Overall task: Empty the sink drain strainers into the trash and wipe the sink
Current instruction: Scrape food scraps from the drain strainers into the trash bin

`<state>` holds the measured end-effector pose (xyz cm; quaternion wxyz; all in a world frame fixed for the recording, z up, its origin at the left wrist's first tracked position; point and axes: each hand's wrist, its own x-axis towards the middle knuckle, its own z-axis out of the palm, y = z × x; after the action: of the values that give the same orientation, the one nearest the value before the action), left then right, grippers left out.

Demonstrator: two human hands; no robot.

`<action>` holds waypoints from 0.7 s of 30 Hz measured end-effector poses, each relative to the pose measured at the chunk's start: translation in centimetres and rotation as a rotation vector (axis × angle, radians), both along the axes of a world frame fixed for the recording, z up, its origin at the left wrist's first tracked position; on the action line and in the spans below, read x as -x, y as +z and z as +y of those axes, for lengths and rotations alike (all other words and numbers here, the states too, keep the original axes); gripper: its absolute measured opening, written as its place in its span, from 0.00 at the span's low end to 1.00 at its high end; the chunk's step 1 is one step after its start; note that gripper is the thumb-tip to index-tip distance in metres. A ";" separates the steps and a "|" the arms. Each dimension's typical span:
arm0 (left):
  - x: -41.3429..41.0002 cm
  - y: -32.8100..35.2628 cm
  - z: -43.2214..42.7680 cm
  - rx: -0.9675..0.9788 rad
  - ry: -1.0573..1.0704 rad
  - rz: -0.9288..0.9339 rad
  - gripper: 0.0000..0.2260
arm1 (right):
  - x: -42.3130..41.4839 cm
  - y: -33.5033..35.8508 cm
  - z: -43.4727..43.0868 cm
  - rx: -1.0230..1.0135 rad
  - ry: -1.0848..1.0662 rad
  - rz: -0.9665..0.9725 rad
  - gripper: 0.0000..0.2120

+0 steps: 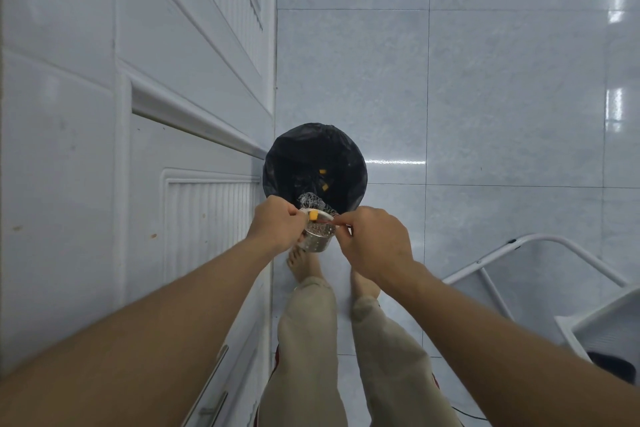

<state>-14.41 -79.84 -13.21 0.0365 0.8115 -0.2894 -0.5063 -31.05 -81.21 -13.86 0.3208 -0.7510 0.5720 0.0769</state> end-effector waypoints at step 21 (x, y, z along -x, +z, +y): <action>0.6 -0.1 0.1 -0.010 -0.010 0.013 0.09 | 1.3 -0.2 0.1 -0.017 -0.235 -0.096 0.10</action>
<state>-15.00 -79.77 -13.31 0.0319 0.8071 -0.2906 -0.5130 -32.33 -81.14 -14.04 0.3612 -0.6787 0.6394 0.0076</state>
